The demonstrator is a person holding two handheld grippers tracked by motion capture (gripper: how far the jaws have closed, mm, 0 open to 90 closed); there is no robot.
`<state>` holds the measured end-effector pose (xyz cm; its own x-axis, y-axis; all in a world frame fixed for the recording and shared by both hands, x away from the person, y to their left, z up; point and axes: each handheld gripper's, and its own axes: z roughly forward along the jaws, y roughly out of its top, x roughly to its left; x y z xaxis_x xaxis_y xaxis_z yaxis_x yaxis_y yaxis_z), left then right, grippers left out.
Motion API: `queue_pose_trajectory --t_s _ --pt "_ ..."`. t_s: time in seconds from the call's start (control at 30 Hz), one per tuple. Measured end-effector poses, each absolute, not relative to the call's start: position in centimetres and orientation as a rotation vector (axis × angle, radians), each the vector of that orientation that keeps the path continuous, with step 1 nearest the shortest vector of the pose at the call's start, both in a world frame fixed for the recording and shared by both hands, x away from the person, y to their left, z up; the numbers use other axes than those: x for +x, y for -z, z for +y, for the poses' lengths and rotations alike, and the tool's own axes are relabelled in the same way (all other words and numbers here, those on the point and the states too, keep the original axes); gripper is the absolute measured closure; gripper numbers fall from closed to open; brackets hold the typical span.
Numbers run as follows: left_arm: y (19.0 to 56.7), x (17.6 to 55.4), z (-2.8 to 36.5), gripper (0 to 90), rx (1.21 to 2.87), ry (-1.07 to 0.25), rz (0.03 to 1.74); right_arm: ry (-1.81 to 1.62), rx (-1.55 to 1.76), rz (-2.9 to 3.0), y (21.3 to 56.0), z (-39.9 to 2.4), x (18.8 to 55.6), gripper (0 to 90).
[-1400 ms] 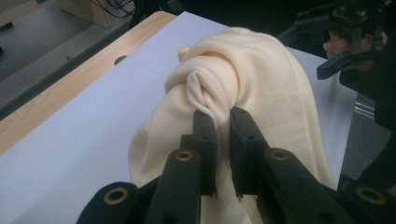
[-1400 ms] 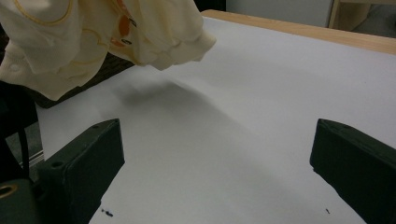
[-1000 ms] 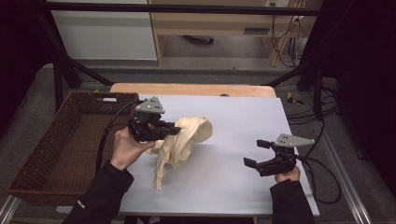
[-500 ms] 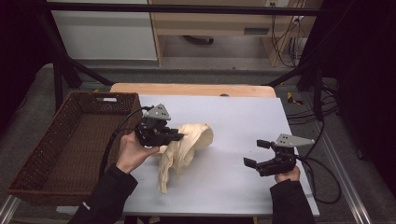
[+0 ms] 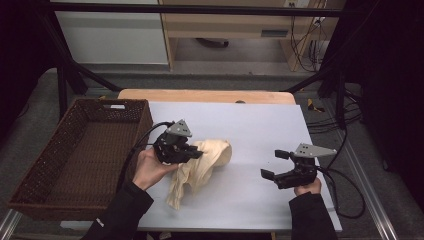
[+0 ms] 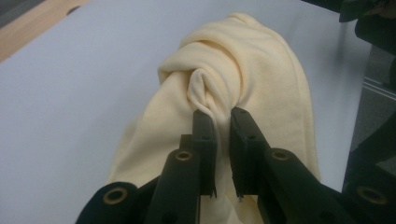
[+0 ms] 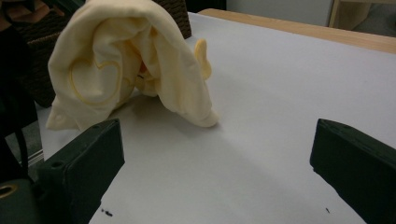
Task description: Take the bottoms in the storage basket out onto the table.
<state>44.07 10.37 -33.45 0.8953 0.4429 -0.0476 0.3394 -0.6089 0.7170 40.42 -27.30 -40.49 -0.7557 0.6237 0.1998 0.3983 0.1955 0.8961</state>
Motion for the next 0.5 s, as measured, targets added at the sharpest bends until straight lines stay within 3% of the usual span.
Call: queue_pose_trajectory --t_s 0.5 --pt "35.8 44.3 9.1 80.8 2.314 -0.112 0.546 -1.595 0.981 2.254 40.5 -27.3 40.4 3.5"
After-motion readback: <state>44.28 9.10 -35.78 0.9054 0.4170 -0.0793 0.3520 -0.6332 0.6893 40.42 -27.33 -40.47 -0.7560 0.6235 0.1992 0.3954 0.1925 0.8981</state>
